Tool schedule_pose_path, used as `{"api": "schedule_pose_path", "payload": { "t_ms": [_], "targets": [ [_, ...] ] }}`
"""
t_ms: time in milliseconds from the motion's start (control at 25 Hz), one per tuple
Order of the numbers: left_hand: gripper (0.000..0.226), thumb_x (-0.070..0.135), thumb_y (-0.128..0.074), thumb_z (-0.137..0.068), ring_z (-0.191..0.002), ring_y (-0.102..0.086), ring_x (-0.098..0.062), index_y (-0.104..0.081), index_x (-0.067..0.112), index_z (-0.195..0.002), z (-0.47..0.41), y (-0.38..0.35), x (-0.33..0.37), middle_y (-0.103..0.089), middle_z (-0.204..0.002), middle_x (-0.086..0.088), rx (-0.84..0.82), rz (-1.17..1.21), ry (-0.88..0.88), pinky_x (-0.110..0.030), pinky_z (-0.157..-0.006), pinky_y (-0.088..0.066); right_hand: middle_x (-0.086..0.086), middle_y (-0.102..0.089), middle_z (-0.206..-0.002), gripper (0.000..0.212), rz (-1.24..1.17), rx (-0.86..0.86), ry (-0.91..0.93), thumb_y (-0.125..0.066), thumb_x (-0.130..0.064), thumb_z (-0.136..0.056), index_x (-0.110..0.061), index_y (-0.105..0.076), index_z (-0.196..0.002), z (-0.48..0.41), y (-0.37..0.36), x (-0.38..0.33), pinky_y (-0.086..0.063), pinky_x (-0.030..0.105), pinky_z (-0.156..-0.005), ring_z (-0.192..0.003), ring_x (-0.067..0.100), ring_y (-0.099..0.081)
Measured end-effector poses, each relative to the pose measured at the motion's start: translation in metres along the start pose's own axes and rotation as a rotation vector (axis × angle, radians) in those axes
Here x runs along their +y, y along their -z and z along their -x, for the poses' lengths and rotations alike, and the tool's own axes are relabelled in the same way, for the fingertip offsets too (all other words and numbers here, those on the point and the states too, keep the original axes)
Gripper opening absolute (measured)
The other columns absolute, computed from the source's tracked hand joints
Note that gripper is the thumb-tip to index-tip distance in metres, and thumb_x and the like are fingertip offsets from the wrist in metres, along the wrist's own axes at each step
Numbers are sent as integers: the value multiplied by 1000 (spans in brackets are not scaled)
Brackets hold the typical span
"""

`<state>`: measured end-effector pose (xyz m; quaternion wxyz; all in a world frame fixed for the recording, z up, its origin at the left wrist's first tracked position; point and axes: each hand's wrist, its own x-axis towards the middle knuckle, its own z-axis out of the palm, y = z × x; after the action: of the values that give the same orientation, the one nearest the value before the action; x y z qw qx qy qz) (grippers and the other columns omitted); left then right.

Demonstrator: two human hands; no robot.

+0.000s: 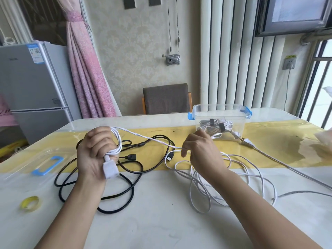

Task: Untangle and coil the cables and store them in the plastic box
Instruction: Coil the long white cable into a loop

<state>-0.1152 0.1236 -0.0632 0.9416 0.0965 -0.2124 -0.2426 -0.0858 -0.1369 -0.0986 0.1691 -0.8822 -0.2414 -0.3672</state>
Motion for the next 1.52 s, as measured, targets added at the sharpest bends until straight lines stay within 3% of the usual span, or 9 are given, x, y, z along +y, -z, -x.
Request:
{"api": "schedule_pose_path", "payload": {
  "t_ms": [120, 360, 560, 760, 880, 1120, 1240, 1360, 1520],
  "targets": [
    [18, 3, -36, -85, -44, -26, -12, -52, 3, -77, -2, 12, 12, -38, -60, -1, 133, -4, -128, -25, -46, -22, -5, -62, -62, 36, -24, -148, 125, -41, 0, -50, -22, -68, -57, 3, -11, -13, -49, 37, -53, -68, 27, -53],
    [26, 11, -38, -94, -46, -31, -6, -56, 11, -75, -11, 18, 8, -41, -59, 4, 255, -194, -424, -19, -46, -34, -5, -61, -60, 34, -90, -215, 302, -42, -1, -54, -21, -69, -57, 8, -9, -40, -45, 30, -53, -67, 26, -57],
    [24, 23, -33, -98, -41, -29, -2, -46, 20, -77, -23, 6, -9, -36, -52, 12, 516, -782, -566, -13, -41, -26, -6, -62, -60, 49, -120, -165, 409, -24, -8, -63, -22, -70, -60, 9, -8, -54, -45, 26, -53, -66, 23, -57],
    [27, 27, -33, -103, -51, -41, -3, -48, 18, -82, -27, 27, -34, -44, -66, 3, 571, -1731, -658, -15, -51, -36, -8, -66, -72, 37, -137, -224, 454, -58, 6, -55, -19, -74, -76, 11, -1, -57, -41, 26, -63, -77, 22, -57],
    [29, 36, -34, -96, -58, -50, -4, -51, 23, -78, -24, 33, -34, -51, -68, 4, 486, -2229, -505, -22, -59, -40, -6, -64, -75, 32, -127, -187, 441, -57, 5, -59, -18, -72, -76, 7, 9, -54, -36, 28, -71, -81, 23, -55],
    [56, 53, -40, -89, -36, -27, -12, -58, 10, -60, -20, 16, -51, -32, -39, 4, 501, -1930, 336, -23, -43, -23, 5, -59, -104, 18, -109, 146, 105, -65, -3, -75, -13, -68, -90, -1, 29, -25, -44, 29, -74, -92, 26, -55],
    [63, 64, -34, -89, -37, -16, -9, -50, 13, -55, -18, 5, -55, -25, -43, 2, 482, -1663, 604, -16, -36, -16, -2, -56, -92, 23, -198, 78, -191, -77, -15, -75, -15, -63, -93, -1, 29, -23, -44, 29, -60, -68, 18, -55],
    [59, 71, -50, -76, -40, -12, -9, -38, 18, -53, -13, 4, -46, -22, -48, 2, 388, -1629, 656, -15, -35, -12, -10, -51, -59, 23, -374, -157, -382, -82, -27, -68, -22, -60, -71, -4, 35, -19, -33, 21, -50, -54, 7, -43],
    [56, 61, -65, -71, -42, -13, -9, -31, 18, -60, -16, 18, -33, -21, -50, 4, 547, -1727, 348, -16, -38, -10, -10, -38, -41, 18, -651, -309, -522, -83, -31, -66, -21, -70, -61, -7, 55, -5, -20, 15, -41, -43, 5, -29]
  ]
}}
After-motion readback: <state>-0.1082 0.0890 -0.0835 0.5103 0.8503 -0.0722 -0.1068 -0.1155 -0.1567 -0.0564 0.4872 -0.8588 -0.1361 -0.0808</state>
